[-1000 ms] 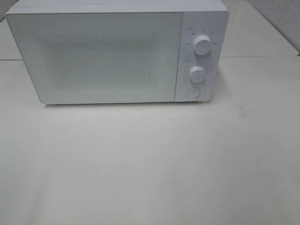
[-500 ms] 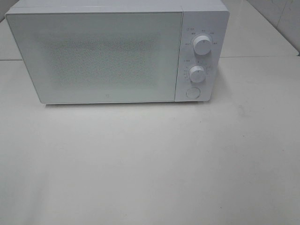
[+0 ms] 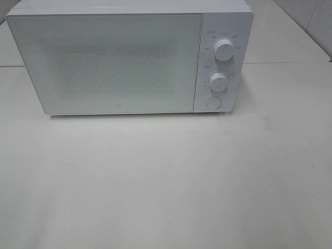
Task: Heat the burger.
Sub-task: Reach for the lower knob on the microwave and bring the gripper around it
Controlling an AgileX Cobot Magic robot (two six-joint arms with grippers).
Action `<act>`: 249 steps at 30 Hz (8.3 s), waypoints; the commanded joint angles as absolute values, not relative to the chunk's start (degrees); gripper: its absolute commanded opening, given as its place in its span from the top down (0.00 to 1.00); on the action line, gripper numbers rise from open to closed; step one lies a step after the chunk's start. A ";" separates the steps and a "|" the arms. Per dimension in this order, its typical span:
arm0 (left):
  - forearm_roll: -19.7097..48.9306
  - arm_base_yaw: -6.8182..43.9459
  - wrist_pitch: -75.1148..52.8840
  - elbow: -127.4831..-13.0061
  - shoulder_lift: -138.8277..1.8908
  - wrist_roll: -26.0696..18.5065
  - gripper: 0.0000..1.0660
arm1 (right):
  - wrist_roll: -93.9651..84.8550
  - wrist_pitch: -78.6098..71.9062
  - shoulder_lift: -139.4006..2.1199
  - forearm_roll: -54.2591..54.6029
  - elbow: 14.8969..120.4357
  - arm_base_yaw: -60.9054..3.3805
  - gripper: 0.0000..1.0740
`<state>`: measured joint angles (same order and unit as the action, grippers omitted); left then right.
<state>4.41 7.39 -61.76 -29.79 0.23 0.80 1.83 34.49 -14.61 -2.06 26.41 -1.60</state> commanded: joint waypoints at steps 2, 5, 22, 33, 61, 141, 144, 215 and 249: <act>4.81 7.28 -61.25 -29.68 1.66 0.97 0.08 | 2.58 28.99 -16.79 -2.01 24.87 -1.32 0.30; 4.81 7.28 -61.25 -29.68 1.66 0.97 0.08 | 2.86 24.52 -18.96 -1.95 23.09 -1.32 0.30; 4.81 7.28 -61.25 -29.68 1.66 0.97 0.08 | 3.38 -4.64 -35.12 -2.01 16.04 -1.32 0.30; 4.81 7.28 -61.25 -29.68 1.66 0.97 0.08 | 7.39 -28.93 -54.32 -2.29 16.04 -1.32 0.30; 4.81 7.28 -61.25 -29.68 1.66 0.97 0.08 | -15.64 -67.15 -88.06 32.60 15.87 -27.04 0.30; 4.81 7.28 -61.25 -29.68 1.66 0.97 0.08 | -16.39 -72.25 -121.12 42.69 47.38 -34.03 0.30; 4.81 7.28 -61.25 -29.68 1.66 0.97 0.08 | -16.33 -72.42 -121.12 42.80 47.38 -34.03 0.30; 4.81 7.28 -61.25 -29.68 1.66 0.97 0.08 | 90.30 -80.10 -121.12 26.18 47.33 -33.98 1.00; 4.81 7.28 -61.25 -29.68 1.66 0.97 0.08 | 81.30 -80.10 -120.55 38.73 45.66 -33.98 0.38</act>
<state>4.41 7.39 -61.76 -29.79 0.23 0.80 83.25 -69.04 -121.35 39.82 45.03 -34.55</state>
